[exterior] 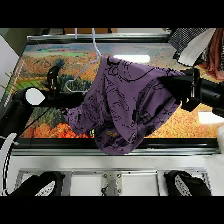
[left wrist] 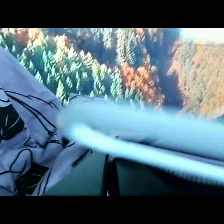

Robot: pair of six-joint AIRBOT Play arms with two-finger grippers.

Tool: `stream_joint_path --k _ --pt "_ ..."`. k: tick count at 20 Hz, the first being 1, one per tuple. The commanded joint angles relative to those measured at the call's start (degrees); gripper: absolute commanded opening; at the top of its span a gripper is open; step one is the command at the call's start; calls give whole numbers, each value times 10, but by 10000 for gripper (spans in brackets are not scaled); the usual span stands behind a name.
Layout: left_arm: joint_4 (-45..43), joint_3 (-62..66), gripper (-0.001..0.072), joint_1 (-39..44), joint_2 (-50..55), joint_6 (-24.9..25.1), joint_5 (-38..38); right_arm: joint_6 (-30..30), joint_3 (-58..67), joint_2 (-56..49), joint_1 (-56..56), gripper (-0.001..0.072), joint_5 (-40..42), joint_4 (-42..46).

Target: Fold the clothes and pants, and hang the long-sleeved shirts on hangers.

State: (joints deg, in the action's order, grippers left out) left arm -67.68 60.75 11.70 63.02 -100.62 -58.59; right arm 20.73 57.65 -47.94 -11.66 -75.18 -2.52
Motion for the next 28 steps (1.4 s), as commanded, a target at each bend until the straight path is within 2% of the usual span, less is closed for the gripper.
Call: stream_joint_path --k 1,6,13,21,28 --pt "-3 9 19 -5 16 12 -7 23 1 1 0 21 1 4" --pt "-3 9 18 -5 16 12 7 69 1 2 0 21 -3 66" --pt "3 9 19 -42 16 18 -6 72 1 13 0 21 -18 94" --pt "3 9 19 19 16 24 12 67 1 16 0 21 30 -10" --pt "3 9 19 -3 16 25 14 74 1 16 0 21 8 -35"
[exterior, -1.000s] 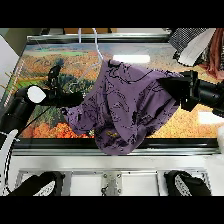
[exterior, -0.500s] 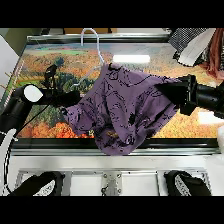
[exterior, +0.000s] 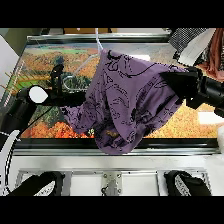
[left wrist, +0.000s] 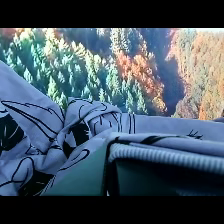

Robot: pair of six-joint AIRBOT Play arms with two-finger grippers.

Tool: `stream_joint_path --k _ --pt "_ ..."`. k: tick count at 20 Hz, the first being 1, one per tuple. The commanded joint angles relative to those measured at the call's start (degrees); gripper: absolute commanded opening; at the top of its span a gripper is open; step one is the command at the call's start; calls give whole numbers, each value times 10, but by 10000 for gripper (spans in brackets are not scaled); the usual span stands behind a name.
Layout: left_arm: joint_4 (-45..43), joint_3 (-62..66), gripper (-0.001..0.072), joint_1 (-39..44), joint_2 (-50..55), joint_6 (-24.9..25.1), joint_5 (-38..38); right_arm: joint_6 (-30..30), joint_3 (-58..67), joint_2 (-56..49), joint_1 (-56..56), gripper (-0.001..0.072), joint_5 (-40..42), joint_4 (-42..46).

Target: Fold the clothes and pants, and hang the long-sleeved shirts on hangers.

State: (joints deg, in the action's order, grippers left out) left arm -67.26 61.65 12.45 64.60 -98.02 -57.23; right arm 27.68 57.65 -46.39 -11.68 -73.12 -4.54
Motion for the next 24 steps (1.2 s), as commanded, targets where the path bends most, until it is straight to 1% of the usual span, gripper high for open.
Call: stream_joint_path --k 1,6,8,11,14,18,21,24 --pt "-1 0 19 -20 0 -1 -1 14 1 0 0 21 -15 -12" --pt "-2 0 19 -42 0 2 -2 39 1 0 0 21 -23 50" --pt "-3 0 20 -42 0 13 -2 39 1 1 0 21 -23 67" --pt "-2 0 19 -53 0 16 -2 54 1 1 0 21 -24 101" --pt "-1 0 19 -71 0 16 -2 56 1 1 0 21 -39 126" --pt "-2 0 19 -71 0 21 0 65 1 1 0 21 -43 176" --pt "-8 37 19 -71 0 30 -15 69 1 1 0 21 -43 226" --pt "-8 120 19 -67 -1 33 -46 69 1 0 0 21 -39 234"
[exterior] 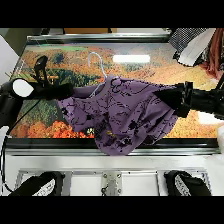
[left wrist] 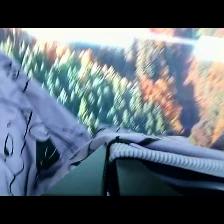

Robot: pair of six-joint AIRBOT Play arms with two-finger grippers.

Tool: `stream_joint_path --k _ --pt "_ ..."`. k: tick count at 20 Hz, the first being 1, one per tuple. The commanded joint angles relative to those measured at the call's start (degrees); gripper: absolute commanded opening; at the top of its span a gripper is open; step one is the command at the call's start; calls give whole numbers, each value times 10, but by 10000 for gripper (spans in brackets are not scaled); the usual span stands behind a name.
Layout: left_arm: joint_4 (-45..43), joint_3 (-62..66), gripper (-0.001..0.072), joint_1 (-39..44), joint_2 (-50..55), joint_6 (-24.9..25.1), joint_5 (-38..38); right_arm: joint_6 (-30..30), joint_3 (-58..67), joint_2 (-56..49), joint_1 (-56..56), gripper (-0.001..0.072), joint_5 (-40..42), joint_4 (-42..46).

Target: Fold the clothes and pants, and hang the long-sleeved shirts on hangers.

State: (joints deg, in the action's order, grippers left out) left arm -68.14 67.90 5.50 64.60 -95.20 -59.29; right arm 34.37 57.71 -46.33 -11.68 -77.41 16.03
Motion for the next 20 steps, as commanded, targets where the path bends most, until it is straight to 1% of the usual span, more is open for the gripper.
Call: stream_joint_path --k 1,3,5,7,10,13,15,18,20 --pt "1 88 18 10 -1 7 -39 2 0 0 0 21 9 24" --pt "1 143 18 36 -1 19 -66 1 0 0 0 21 19 8" --pt "1 198 18 73 -1 20 -93 -2 0 0 0 21 35 -28" --pt "-6 244 18 109 -1 20 -109 -35 0 0 4 21 46 -83" --pt "-78 314 18 173 -1 14 -122 -72 0 -1 15 21 68 -157" --pt "-131 382 18 231 10 2 -124 -96 0 -4 40 21 89 -191" --pt "-150 429 18 260 26 2 -130 -118 0 -6 62 21 100 -223" --pt "-155 497 18 286 56 3 -141 -136 0 -9 88 21 125 -251" --pt "-195 511 19 296 61 2 -150 -136 0 -9 90 21 139 -253"
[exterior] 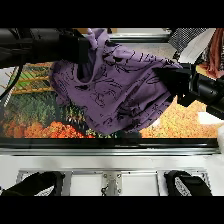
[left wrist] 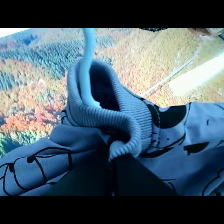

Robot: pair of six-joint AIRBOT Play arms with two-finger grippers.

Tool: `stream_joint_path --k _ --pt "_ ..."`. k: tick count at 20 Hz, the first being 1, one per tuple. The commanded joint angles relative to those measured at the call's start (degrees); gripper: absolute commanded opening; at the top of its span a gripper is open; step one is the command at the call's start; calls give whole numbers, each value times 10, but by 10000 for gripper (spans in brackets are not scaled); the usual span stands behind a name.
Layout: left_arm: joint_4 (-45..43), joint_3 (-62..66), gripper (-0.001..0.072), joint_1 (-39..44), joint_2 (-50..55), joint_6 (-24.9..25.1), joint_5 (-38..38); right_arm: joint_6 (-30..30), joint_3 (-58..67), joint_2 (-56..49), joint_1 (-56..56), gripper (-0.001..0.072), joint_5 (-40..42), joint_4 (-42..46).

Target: Fold the clothes and pants, and hang the long-sleeved shirts on hangers.

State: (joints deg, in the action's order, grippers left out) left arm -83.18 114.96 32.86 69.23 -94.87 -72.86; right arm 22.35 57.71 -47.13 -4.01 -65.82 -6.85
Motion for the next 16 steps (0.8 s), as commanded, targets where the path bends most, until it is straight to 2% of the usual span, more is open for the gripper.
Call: stream_joint_path --k 1,5,6,7,8,11,14,16 --pt "-59 31 19 22 10 -1 -18 -16 0 -1 13 21 27 -28" --pt "-57 -54 30 12 -40 -1 -5 -16 0 -2 13 21 28 -40" --pt "-58 -70 282 12 -53 -1 4 -16 0 -2 13 21 28 -40" --pt "-57 -81 564 12 -65 -1 19 -16 0 -2 13 21 28 -44" --pt "-57 -90 618 12 -77 -1 34 -16 0 -2 13 21 28 -51" --pt "-58 -87 618 12 -105 -8 62 -20 0 -2 13 21 29 -61" --pt "-59 -70 618 12 -122 -10 72 -53 0 -2 13 21 31 -61" --pt "-91 -70 618 12 -132 -12 68 -53 0 -2 13 21 44 -61"
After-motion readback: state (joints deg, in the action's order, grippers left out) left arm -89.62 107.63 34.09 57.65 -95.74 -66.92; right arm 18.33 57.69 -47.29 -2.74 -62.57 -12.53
